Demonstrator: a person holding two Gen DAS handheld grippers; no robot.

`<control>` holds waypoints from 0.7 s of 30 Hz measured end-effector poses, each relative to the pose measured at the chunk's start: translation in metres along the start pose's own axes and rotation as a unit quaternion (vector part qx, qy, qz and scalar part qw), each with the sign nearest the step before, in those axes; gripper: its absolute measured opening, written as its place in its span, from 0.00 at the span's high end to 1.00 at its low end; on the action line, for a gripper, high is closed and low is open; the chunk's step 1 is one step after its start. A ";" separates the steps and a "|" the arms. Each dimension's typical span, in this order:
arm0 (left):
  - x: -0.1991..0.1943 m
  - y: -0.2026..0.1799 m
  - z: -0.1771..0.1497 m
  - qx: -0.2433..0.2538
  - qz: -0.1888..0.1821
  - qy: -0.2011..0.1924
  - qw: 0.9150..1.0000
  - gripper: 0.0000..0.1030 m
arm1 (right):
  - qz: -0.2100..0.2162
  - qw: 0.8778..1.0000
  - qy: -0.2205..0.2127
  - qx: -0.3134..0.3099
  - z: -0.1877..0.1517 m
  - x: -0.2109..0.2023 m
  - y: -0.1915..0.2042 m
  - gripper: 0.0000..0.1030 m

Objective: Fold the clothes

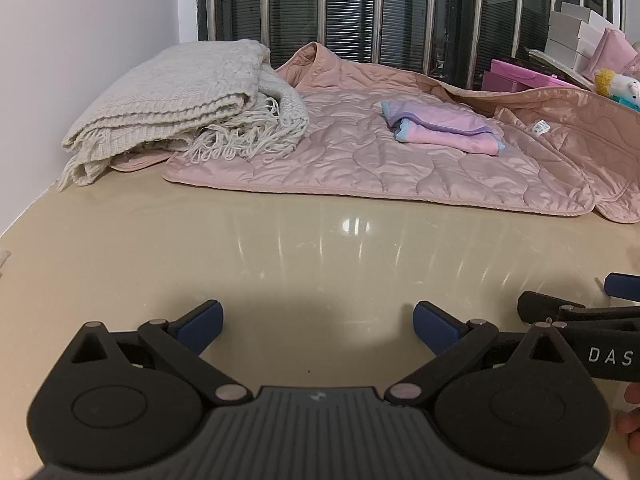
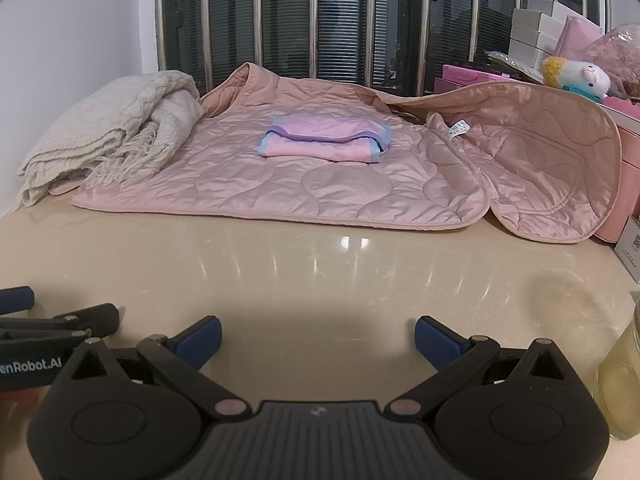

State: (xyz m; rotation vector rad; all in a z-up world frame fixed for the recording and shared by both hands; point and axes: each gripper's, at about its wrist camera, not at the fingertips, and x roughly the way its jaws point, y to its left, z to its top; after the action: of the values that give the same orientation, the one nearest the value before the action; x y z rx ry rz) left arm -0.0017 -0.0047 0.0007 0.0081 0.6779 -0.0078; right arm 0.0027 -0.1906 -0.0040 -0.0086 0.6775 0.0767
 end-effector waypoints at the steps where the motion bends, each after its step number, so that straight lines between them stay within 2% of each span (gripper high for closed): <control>1: 0.000 0.000 0.000 0.000 0.000 0.000 1.000 0.01 | 0.001 1.000 0.000 -0.001 0.000 0.000 0.000 0.00; 21: 0.000 0.000 0.000 0.000 -0.001 -0.001 1.000 0.00 | 0.003 1.000 -0.001 -0.002 -0.001 -0.001 -0.001 0.00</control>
State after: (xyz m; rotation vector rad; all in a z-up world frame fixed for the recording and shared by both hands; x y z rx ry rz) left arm -0.0020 -0.0042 0.0008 0.0077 0.6752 -0.0098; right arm 0.0019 -0.1915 -0.0041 -0.0101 0.6757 0.0831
